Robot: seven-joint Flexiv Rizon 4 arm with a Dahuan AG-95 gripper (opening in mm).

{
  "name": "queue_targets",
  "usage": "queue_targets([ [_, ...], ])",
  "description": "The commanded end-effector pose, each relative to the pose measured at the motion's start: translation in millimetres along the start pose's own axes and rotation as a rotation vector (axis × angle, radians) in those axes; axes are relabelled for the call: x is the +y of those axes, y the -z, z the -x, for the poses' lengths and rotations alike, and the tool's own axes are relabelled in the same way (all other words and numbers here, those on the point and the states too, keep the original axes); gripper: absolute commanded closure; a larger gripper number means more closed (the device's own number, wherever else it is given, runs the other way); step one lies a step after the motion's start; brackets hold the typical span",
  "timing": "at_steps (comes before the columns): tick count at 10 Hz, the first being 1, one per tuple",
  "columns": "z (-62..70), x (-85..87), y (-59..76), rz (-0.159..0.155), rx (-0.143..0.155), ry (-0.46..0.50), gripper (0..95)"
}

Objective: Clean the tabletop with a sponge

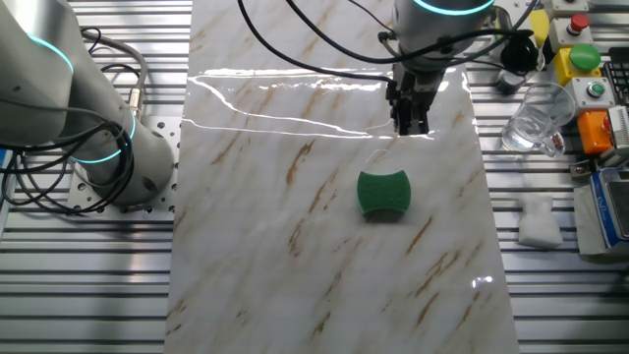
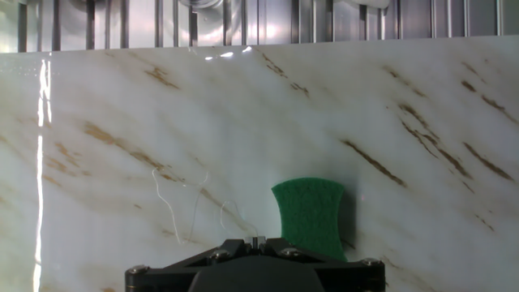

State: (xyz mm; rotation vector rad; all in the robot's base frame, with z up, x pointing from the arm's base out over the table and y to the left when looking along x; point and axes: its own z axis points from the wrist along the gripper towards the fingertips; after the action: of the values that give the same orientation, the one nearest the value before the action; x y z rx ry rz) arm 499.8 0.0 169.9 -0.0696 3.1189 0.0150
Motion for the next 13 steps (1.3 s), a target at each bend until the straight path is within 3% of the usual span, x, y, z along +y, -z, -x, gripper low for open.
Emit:
queue_targets([
  [1,-0.4,0.0,0.3,0.003,0.0,0.075,95.0],
  [3,-0.8,-0.7,-0.6,-0.011,0.001,0.102,95.0],
  [6,2.0,-6.3,-14.0,-0.01,-0.004,0.174,95.0],
  [8,7.8,-15.5,-23.8,-0.009,-0.012,0.246,95.0],
  [13,25.2,-44.0,-29.5,-0.011,-0.014,0.397,95.0],
])
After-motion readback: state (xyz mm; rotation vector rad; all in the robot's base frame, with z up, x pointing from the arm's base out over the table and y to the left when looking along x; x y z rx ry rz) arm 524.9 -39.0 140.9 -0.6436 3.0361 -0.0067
